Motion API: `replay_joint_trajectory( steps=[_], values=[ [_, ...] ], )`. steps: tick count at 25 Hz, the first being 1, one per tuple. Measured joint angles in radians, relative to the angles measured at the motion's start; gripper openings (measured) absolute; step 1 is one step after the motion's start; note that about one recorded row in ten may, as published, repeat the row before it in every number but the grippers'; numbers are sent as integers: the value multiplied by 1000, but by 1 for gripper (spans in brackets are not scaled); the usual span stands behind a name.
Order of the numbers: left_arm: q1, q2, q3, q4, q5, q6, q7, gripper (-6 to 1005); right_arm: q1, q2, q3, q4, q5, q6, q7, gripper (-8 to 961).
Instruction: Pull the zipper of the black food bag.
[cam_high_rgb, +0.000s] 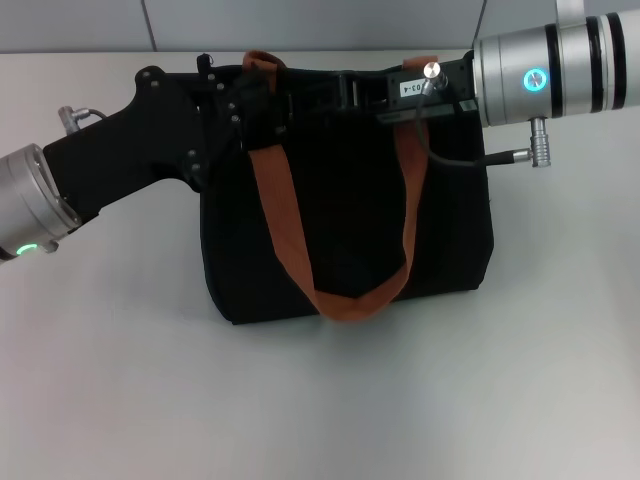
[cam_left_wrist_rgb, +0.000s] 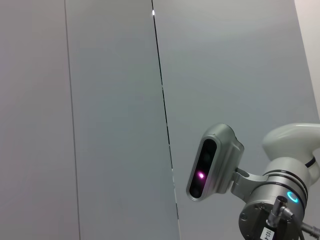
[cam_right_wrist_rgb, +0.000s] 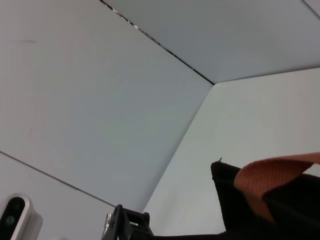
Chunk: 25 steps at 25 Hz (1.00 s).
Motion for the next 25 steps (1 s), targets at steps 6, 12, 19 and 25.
replay_joint_trajectory(
  steps=[6, 12, 19, 25],
  values=[
    [6, 0, -5, 0, -1, 3, -1, 17, -2, 1, 0, 0, 0, 0, -1, 320],
    [16, 0, -9, 0, -1, 4, -1, 18, -8, 1, 0, 0, 0, -1, -3, 248],
    [17, 1, -6, 0, -1, 4, -1, 18, -8, 1, 0, 0, 0, -1, -4, 193],
    [16, 1, -6, 0, -1, 4, -1, 17, -7, 2, -14, -1, 0, -5, -24, 195]
  ],
)
